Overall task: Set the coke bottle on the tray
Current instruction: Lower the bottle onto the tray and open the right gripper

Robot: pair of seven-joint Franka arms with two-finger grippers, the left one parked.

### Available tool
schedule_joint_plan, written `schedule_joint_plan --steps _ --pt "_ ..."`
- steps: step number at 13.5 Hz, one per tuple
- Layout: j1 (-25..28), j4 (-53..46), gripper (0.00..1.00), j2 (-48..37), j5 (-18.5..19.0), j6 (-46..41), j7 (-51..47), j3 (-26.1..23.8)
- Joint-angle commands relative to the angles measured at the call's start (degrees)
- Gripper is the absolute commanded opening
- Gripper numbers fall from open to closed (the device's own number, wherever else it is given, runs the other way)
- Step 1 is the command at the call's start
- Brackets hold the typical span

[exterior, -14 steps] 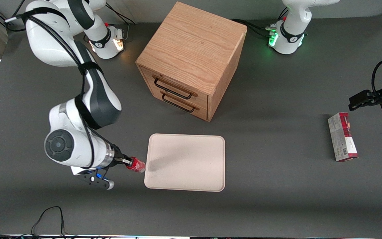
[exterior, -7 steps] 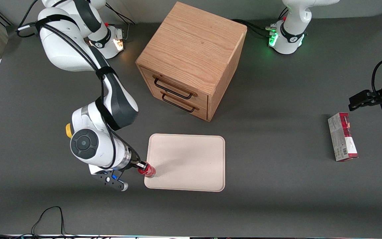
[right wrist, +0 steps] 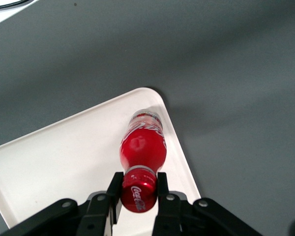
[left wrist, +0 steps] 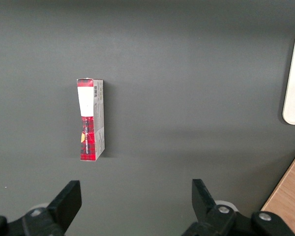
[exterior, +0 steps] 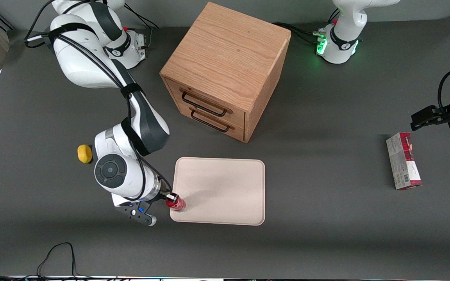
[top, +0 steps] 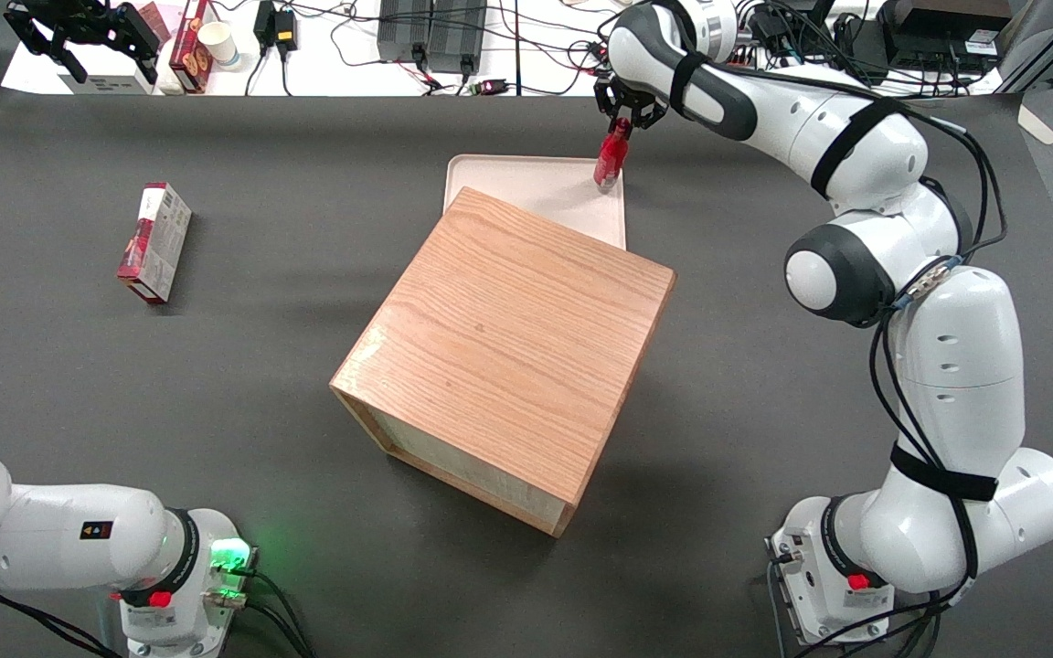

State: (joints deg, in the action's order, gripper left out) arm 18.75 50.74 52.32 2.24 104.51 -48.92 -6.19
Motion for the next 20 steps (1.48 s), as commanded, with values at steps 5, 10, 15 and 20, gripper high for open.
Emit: schedule_joint_plan --steps 5,10,15,20 --pt "0.8 -2.1 0.94 1.3 1.2 0.9 -3.5 0.3" --pt "1.1 -2.0 1.00 1.3 1.8 1.1 -3.6 0.3" --pt "1.0 -2.0 1.00 1.1 1.9 0.7 -3.0 0.4" --pt "-1.3 0.3 1.00 -5.1 1.9 -11.3 8.7 0.3"
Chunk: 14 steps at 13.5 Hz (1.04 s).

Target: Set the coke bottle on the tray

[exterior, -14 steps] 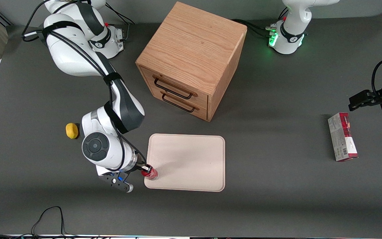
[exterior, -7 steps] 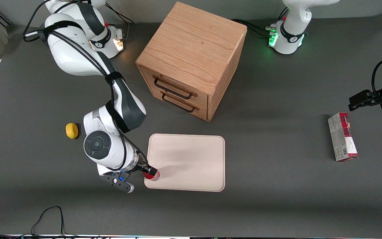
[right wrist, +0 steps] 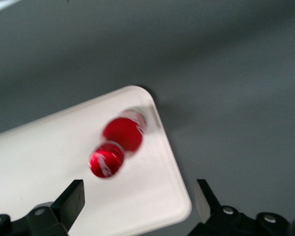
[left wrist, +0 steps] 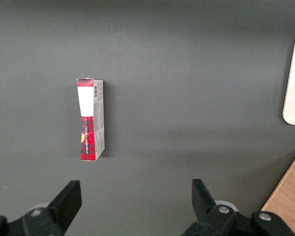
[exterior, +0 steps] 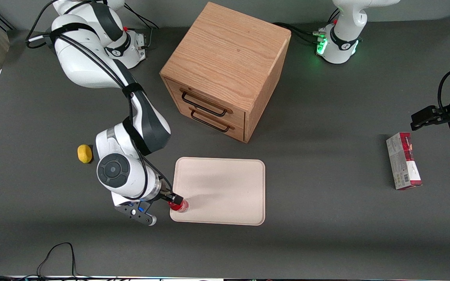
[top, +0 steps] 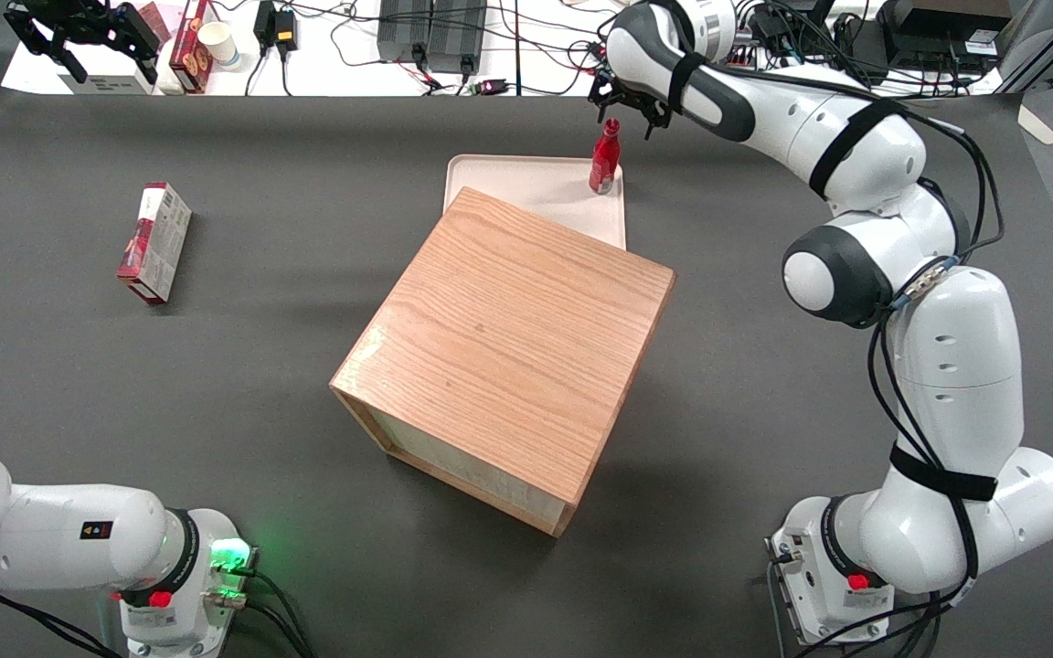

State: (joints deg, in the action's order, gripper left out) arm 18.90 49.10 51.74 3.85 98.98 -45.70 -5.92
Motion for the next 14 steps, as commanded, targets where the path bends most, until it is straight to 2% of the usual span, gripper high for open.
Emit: schedule_joint_plan --steps 1,4,7,10,13,14 --pt "-3.0 5.3 1.00 -7.4 -0.2 -6.9 7.7 -0.1" --pt "-7.3 25.8 1.00 -22.9 -3.0 -4.0 19.9 0.2" --pt "-10.5 45.5 1.00 -39.6 -3.2 0.1 29.8 1.7" --pt "-10.2 51.8 1.00 -47.4 -3.3 -0.6 36.1 5.3" --pt "-9.8 52.0 1.00 -51.6 -3.6 -5.2 40.5 6.6" --pt "-8.7 51.5 1.00 -52.0 -4.9 -6.2 40.9 8.4"
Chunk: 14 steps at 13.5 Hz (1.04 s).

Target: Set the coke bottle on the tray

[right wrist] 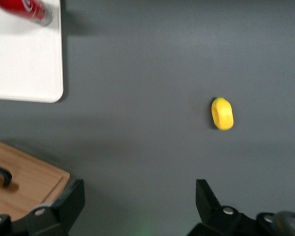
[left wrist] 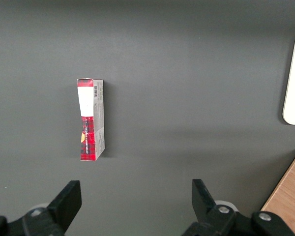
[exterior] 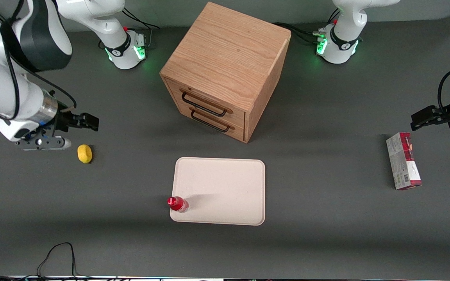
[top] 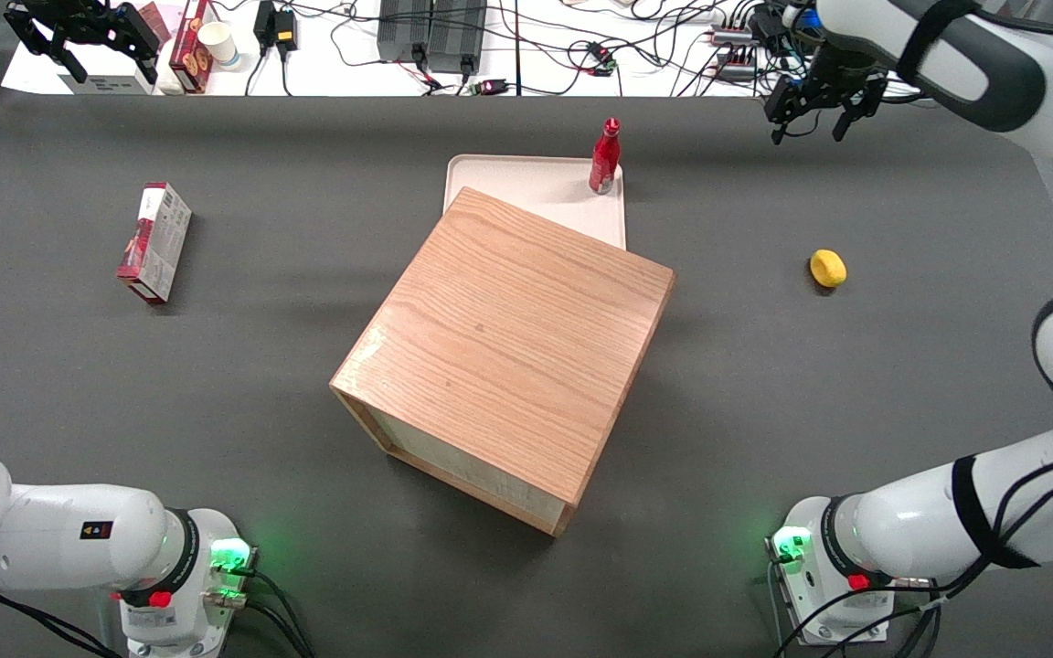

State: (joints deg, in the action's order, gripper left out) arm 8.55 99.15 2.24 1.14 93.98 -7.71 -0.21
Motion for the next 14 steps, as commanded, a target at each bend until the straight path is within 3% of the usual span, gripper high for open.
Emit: schedule_joint_plan --steps 1,5,14 --pt "2.3 0.2 1.00 -2.4 -3.4 -1.8 3.2 4.2" --pt "3.8 -2.6 1.00 -2.2 -3.6 -5.1 8.0 6.9" --pt "4.0 -6.2 1.00 -1.6 -3.5 -9.9 8.4 6.9"
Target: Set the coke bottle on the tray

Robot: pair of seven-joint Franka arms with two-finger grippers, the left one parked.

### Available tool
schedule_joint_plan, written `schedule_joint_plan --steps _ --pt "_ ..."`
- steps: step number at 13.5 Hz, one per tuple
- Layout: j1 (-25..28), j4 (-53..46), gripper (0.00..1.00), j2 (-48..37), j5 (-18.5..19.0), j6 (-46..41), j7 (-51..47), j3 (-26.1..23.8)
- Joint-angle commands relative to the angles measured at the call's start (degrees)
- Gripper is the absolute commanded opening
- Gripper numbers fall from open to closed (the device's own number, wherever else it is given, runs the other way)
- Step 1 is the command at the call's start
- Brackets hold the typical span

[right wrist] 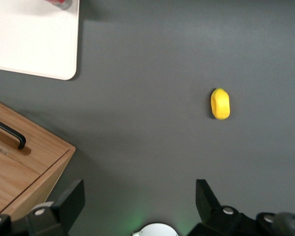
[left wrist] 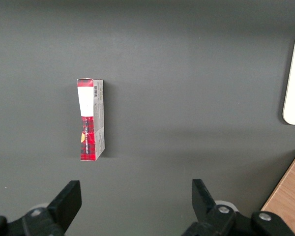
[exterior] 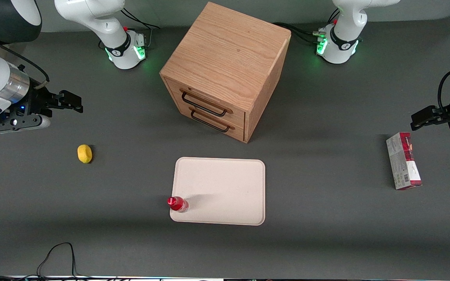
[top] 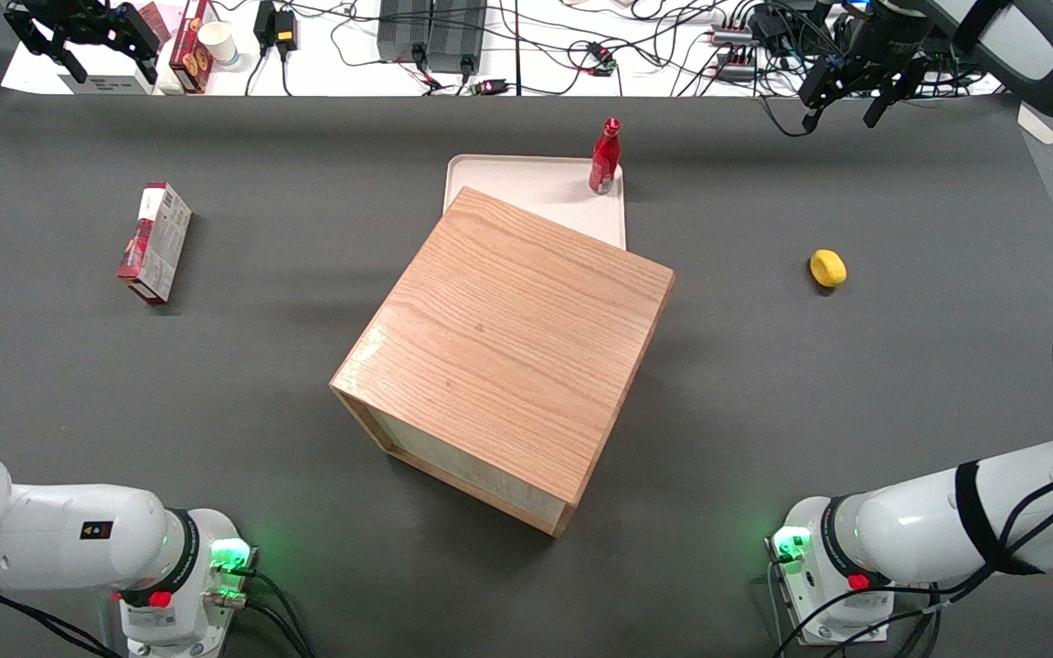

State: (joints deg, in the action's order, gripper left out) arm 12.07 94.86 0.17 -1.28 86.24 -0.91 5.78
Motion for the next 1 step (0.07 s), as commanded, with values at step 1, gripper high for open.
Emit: schedule_joint_plan --steps 1 --pt "0.6 -2.0 1.00 0.4 -1.1 -2.2 1.5 0.9"
